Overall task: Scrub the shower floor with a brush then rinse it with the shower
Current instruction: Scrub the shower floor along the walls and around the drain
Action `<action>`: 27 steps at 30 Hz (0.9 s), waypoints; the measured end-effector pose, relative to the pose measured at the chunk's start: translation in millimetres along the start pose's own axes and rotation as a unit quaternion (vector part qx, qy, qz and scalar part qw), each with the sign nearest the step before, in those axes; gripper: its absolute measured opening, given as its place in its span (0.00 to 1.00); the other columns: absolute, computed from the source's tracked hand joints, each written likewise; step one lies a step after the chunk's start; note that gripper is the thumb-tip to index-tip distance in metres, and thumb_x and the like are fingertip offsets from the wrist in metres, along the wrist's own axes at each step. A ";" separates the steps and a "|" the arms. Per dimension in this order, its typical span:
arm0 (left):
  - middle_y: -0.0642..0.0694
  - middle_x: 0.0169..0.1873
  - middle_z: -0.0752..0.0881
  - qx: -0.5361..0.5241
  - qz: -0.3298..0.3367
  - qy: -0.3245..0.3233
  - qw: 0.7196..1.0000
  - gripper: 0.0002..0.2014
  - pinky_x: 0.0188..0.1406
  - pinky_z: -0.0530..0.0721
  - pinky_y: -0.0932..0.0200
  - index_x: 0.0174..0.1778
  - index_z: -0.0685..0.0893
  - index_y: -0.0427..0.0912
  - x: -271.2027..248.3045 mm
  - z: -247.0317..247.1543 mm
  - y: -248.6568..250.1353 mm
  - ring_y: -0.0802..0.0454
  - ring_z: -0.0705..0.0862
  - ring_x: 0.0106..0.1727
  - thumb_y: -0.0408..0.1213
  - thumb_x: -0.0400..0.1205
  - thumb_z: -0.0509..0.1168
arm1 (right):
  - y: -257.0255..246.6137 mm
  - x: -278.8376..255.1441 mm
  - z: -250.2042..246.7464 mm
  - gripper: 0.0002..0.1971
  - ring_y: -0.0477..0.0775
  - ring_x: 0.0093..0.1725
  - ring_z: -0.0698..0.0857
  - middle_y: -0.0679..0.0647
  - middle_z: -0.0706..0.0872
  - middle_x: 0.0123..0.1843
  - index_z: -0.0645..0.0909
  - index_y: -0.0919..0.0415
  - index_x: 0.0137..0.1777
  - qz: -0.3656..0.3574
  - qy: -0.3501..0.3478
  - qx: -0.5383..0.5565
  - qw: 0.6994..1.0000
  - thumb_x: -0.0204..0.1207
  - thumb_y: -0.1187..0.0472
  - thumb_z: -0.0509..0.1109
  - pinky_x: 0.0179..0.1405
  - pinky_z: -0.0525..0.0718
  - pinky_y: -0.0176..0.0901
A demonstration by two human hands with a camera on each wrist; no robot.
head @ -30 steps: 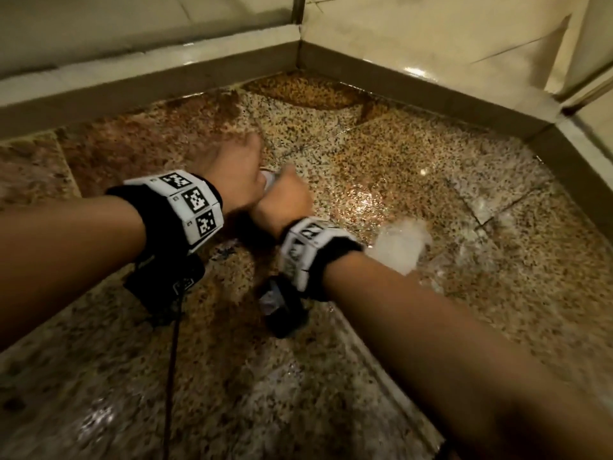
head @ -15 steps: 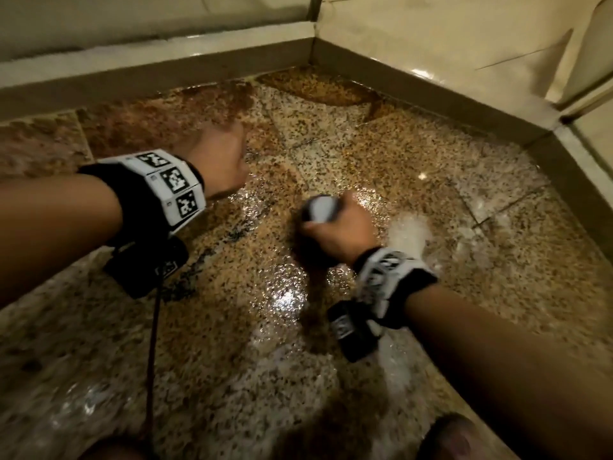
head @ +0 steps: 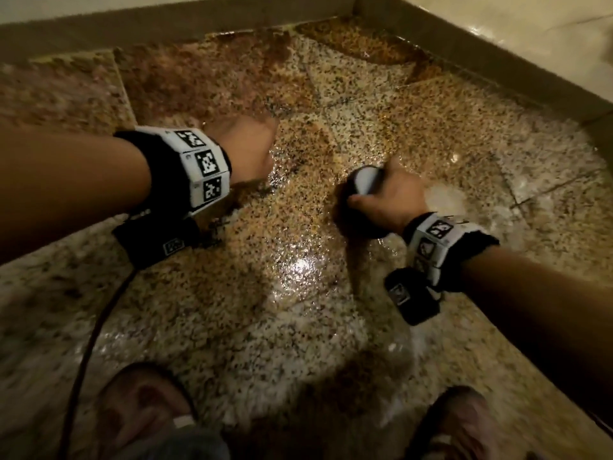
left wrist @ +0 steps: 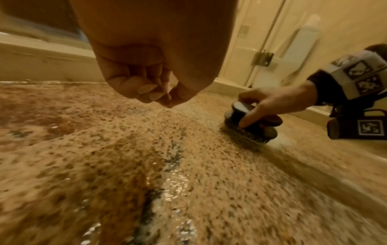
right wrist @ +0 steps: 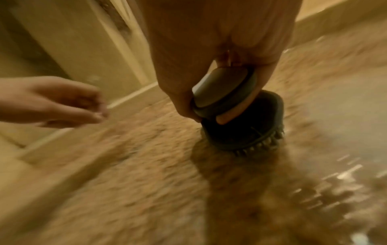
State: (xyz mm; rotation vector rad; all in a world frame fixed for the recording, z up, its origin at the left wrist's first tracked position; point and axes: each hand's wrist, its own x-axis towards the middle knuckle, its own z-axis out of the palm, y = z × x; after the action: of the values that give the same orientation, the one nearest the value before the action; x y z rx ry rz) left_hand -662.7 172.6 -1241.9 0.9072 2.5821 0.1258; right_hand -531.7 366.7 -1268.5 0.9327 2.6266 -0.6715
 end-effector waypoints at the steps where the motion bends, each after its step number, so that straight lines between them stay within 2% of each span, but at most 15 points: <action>1: 0.30 0.52 0.82 -0.003 -0.001 0.003 1.000 0.18 0.46 0.78 0.48 0.65 0.71 0.32 -2.5 -0.4 7.6 0.32 0.82 0.54 0.38 0.83 0.61 | -18.3 -12.3 15.1 0.29 0.54 0.46 0.77 0.53 0.78 0.50 0.67 0.58 0.59 -0.027 -0.032 0.022 0.999 0.67 0.47 0.80 0.36 0.74 0.36; 5: 0.31 0.53 0.83 -0.040 -0.018 0.047 0.998 0.19 0.51 0.79 0.43 0.67 0.69 0.33 -3.1 -1.1 21.3 0.32 0.82 0.55 0.38 0.83 0.61 | -85.8 -76.4 83.4 0.33 0.58 0.49 0.83 0.56 0.83 0.52 0.71 0.58 0.59 -0.178 -0.166 0.018 0.970 0.62 0.40 0.80 0.41 0.79 0.43; 7: 0.32 0.52 0.83 -0.057 -0.013 0.043 0.997 0.20 0.49 0.81 0.44 0.67 0.69 0.31 -2.5 -0.2 16.9 0.33 0.83 0.53 0.38 0.82 0.60 | -100.3 -104.9 102.9 0.31 0.58 0.48 0.85 0.55 0.84 0.49 0.74 0.56 0.60 -0.241 -0.218 0.010 0.946 0.63 0.43 0.80 0.41 0.81 0.43; 8: 0.32 0.51 0.83 -0.064 -0.011 0.043 0.997 0.20 0.49 0.83 0.44 0.66 0.69 0.31 -2.8 0.5 15.1 0.34 0.83 0.52 0.38 0.82 0.61 | -99.1 -111.0 105.1 0.30 0.59 0.48 0.85 0.55 0.84 0.47 0.76 0.56 0.62 -0.250 -0.230 -0.004 0.941 0.64 0.44 0.80 0.39 0.81 0.42; 10: 0.32 0.50 0.83 -0.067 -0.011 0.046 0.997 0.19 0.50 0.83 0.42 0.64 0.70 0.32 -2.6 2.5 11.1 0.34 0.83 0.50 0.39 0.81 0.62 | -80.9 -101.6 90.2 0.28 0.58 0.47 0.86 0.53 0.84 0.44 0.80 0.57 0.59 -0.208 -0.220 -0.043 0.952 0.64 0.43 0.79 0.36 0.80 0.41; 12: 0.32 0.51 0.83 -0.064 -0.016 0.043 0.997 0.19 0.50 0.83 0.42 0.63 0.70 0.32 -4.3 4.9 7.8 0.33 0.83 0.51 0.39 0.81 0.62 | -45.2 -73.4 57.5 0.25 0.56 0.43 0.88 0.52 0.88 0.42 0.84 0.56 0.53 -0.122 -0.203 -0.058 0.970 0.62 0.40 0.80 0.34 0.85 0.41; 14: 0.32 0.52 0.83 -0.067 -0.024 0.045 0.996 0.18 0.50 0.83 0.44 0.63 0.71 0.33 -7.2 4.3 4.5 0.33 0.83 0.52 0.39 0.81 0.62 | -6.2 -46.3 14.0 0.25 0.53 0.37 0.86 0.51 0.87 0.37 0.84 0.57 0.48 -0.035 -0.159 -0.086 0.983 0.61 0.38 0.80 0.26 0.81 0.38; 16: 0.31 0.52 0.82 -0.058 -0.031 0.051 0.997 0.17 0.48 0.82 0.46 0.63 0.71 0.34 -9.6 1.2 6.2 0.33 0.83 0.52 0.38 0.81 0.62 | 17.1 -33.4 -15.5 0.29 0.53 0.36 0.81 0.52 0.82 0.39 0.81 0.59 0.51 0.025 -0.104 -0.144 0.984 0.60 0.37 0.80 0.31 0.77 0.36; 17: 0.31 0.52 0.82 -0.056 -0.027 0.054 0.997 0.17 0.48 0.81 0.46 0.63 0.71 0.34 -9.0 -0.1 7.9 0.33 0.83 0.53 0.38 0.81 0.62 | 18.3 -33.0 -15.9 0.30 0.52 0.36 0.79 0.53 0.81 0.41 0.80 0.59 0.51 0.029 -0.092 -0.159 0.983 0.59 0.36 0.80 0.33 0.77 0.37; 19: 0.31 0.52 0.83 -0.055 -0.019 0.058 0.997 0.16 0.48 0.80 0.45 0.63 0.72 0.33 -4.7 -3.1 12.8 0.33 0.82 0.53 0.37 0.81 0.61 | -2.7 -45.9 5.3 0.32 0.49 0.35 0.83 0.51 0.85 0.42 0.82 0.57 0.49 -0.019 -0.120 -0.105 0.987 0.54 0.33 0.80 0.33 0.81 0.35; 20: 0.30 0.52 0.83 -0.055 -0.014 0.062 0.996 0.16 0.48 0.79 0.45 0.63 0.72 0.33 -2.8 -4.4 16.4 0.33 0.82 0.54 0.37 0.81 0.61 | -20.2 -58.4 24.0 0.35 0.49 0.38 0.86 0.51 0.87 0.43 0.83 0.58 0.51 -0.059 -0.149 -0.067 0.985 0.53 0.31 0.79 0.35 0.85 0.37; 21: 0.30 0.53 0.82 -0.052 -0.009 0.063 0.997 0.17 0.47 0.79 0.45 0.64 0.71 0.33 -1.1 -5.9 20.2 0.32 0.82 0.54 0.37 0.81 0.61 | -40.9 -75.8 44.6 0.34 0.52 0.43 0.87 0.52 0.88 0.46 0.84 0.57 0.54 -0.108 -0.181 -0.048 0.976 0.55 0.32 0.79 0.41 0.88 0.41; 23: 0.31 0.54 0.82 -0.034 -0.001 0.061 0.998 0.20 0.45 0.78 0.47 0.67 0.69 0.33 2.2 -6.1 27.3 0.33 0.82 0.55 0.38 0.82 0.61 | -82.3 -115.7 86.6 0.28 0.59 0.54 0.86 0.57 0.87 0.54 0.83 0.59 0.60 -0.209 -0.257 -0.053 0.942 0.66 0.40 0.78 0.51 0.85 0.46; 25: 0.32 0.55 0.82 -0.024 0.018 0.059 0.998 0.22 0.42 0.75 0.51 0.71 0.67 0.32 6.0 -2.0 31.1 0.34 0.81 0.56 0.38 0.83 0.60 | -106.8 -143.1 111.1 0.22 0.61 0.55 0.85 0.60 0.87 0.54 0.84 0.61 0.57 -0.262 -0.285 -0.093 0.917 0.71 0.45 0.75 0.45 0.80 0.46; 27: 0.31 0.54 0.82 -0.024 0.032 0.052 0.998 0.23 0.41 0.74 0.51 0.71 0.66 0.31 9.5 1.6 30.0 0.34 0.81 0.55 0.37 0.83 0.60 | -96.8 -139.1 108.2 0.16 0.60 0.48 0.87 0.59 0.88 0.46 0.85 0.58 0.47 -0.229 -0.280 -0.091 0.928 0.69 0.47 0.77 0.36 0.80 0.43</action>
State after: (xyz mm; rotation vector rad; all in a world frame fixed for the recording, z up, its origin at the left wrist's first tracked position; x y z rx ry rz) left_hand -651.4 202.0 -1240.2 0.9911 2.6327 0.2592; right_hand -478.8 172.9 -1273.4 0.0363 2.3185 -0.6563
